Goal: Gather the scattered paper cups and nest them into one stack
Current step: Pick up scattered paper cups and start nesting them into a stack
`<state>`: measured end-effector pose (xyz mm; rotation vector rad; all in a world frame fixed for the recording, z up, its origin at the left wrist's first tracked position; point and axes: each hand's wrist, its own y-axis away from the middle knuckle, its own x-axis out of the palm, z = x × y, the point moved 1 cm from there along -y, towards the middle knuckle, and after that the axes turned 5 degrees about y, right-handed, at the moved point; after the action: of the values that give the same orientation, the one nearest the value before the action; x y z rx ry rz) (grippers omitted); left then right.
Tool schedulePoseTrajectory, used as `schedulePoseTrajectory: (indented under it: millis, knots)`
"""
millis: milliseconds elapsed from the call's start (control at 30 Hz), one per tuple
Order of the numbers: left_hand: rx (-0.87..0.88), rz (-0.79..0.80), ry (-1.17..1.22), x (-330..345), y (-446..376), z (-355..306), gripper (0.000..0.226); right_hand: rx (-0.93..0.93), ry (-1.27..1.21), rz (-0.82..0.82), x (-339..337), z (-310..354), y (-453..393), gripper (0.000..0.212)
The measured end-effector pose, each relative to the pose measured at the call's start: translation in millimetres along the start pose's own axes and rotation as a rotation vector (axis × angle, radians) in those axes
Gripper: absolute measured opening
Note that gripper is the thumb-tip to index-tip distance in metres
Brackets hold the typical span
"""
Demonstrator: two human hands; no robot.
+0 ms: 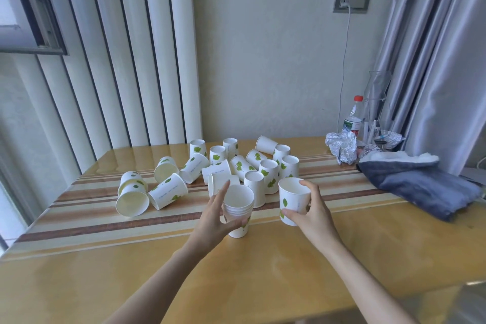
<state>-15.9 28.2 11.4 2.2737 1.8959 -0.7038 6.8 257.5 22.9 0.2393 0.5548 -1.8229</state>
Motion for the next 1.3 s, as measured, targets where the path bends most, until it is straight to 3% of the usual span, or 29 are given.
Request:
schedulePoseTrajectory:
  millis: [133, 267, 367, 467, 533, 700, 933, 1100, 1200, 1300]
  knots:
    - [-0.048, -0.018, 0.112, -3, 4, 6, 0.121, -0.083, -0.229, 0.028, 8, 39, 3, 0.065]
    - [-0.082, 0.012, 0.152, -2, 10, 8, 0.127, -0.155, -0.322, 0.15, 31, 71, 2, 0.061]
    - [-0.093, 0.008, 0.175, 0, 14, 12, 0.116, -0.194, -0.272, 0.218, 49, 75, 6, 0.057]
    - [-0.078, 0.01, 0.161, 0, 13, 17, 0.081, -0.203, -0.181, 0.267, 59, 70, 9, 0.057]
    - [-0.081, 0.023, 0.156, 1, 14, 17, 0.068, -0.189, -0.106, 0.297, 63, 63, 11, 0.056]
    - [-0.086, 0.026, 0.212, 1, 13, 18, 0.064, -0.205, 0.056, 0.312, 64, 51, 12, 0.035]
    - [-0.084, 0.023, 0.23, 2, 14, 16, 0.057, -0.179, 0.069, 0.335, 69, 32, 19, 0.029]
    - [-0.071, 0.145, 0.167, -17, 14, 11, 0.081, -0.162, -0.165, 0.294, 57, 35, 6, 0.021]
    - [-0.089, 0.096, 0.201, -45, 5, 11, 0.093, -0.11, -0.134, 0.176, 46, 26, -21, 0.023]
    - [-0.064, -0.033, 0.128, -67, -22, 11, 0.057, -0.147, 0.156, 0.116, 46, 19, -52, 0.036]
